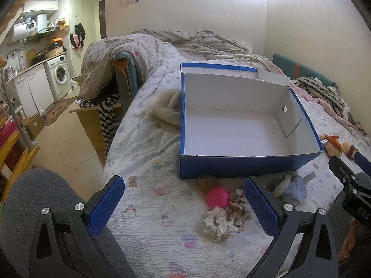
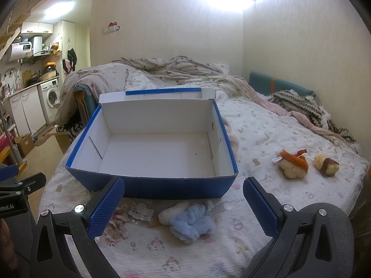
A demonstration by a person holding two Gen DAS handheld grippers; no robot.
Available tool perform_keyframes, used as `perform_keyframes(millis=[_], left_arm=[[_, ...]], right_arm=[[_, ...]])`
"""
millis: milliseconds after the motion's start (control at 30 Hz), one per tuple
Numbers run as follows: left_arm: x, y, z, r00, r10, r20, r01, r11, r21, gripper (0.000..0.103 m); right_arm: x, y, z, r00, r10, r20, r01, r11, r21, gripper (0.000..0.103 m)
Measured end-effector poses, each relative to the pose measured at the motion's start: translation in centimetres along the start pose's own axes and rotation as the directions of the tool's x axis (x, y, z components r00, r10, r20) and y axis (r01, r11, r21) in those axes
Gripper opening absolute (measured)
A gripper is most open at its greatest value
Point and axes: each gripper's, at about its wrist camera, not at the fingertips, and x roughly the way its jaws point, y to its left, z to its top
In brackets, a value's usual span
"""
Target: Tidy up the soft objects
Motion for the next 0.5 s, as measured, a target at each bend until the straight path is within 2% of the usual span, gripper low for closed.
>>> perform_keyframes(millis=[500], left_arm=[[0.09, 0.25, -0.3, 1.0, -0.001, 0.003, 0.001, 1.0, -0.005, 0.103]], right_arm=[[-0.07, 0.19, -0.01, 1.0, 0.0, 0.002, 0.0, 1.0, -0.01, 0.103]])
